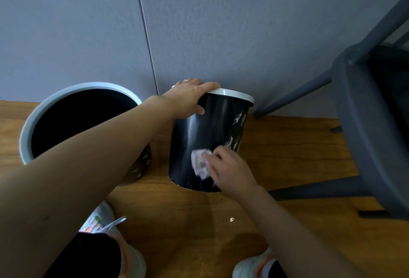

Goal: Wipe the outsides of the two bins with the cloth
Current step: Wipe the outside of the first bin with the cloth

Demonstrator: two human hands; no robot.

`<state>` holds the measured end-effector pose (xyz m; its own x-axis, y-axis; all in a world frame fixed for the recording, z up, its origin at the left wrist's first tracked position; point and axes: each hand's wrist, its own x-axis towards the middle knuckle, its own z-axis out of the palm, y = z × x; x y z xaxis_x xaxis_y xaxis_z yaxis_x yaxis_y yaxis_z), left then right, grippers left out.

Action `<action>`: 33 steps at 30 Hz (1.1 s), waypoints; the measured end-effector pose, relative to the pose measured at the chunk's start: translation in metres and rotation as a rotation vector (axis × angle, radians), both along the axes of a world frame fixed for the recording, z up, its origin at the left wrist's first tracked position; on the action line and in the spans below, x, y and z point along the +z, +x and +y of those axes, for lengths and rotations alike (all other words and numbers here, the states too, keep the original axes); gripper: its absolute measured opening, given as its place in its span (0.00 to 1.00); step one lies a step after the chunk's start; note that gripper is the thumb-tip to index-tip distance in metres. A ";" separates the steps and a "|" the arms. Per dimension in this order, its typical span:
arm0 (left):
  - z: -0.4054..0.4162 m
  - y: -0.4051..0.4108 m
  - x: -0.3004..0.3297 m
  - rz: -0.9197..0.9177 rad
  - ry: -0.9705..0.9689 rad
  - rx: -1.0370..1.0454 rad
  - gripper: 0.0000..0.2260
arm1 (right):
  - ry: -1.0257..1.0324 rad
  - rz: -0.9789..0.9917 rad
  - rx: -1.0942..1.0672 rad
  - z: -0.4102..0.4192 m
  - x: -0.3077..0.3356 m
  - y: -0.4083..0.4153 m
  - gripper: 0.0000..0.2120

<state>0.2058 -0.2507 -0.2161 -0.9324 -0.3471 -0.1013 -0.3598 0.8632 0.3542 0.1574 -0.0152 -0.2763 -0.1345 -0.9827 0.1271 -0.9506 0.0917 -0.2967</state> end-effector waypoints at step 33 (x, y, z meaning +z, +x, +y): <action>0.003 -0.005 0.003 0.041 0.152 0.127 0.33 | -0.022 -0.119 -0.053 0.036 -0.023 -0.003 0.13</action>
<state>0.2008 -0.2479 -0.2127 -0.8863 -0.4462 -0.1240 -0.4452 0.7471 0.4936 0.1546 0.0207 -0.2992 -0.2016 -0.9710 0.1288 -0.9026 0.1331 -0.4093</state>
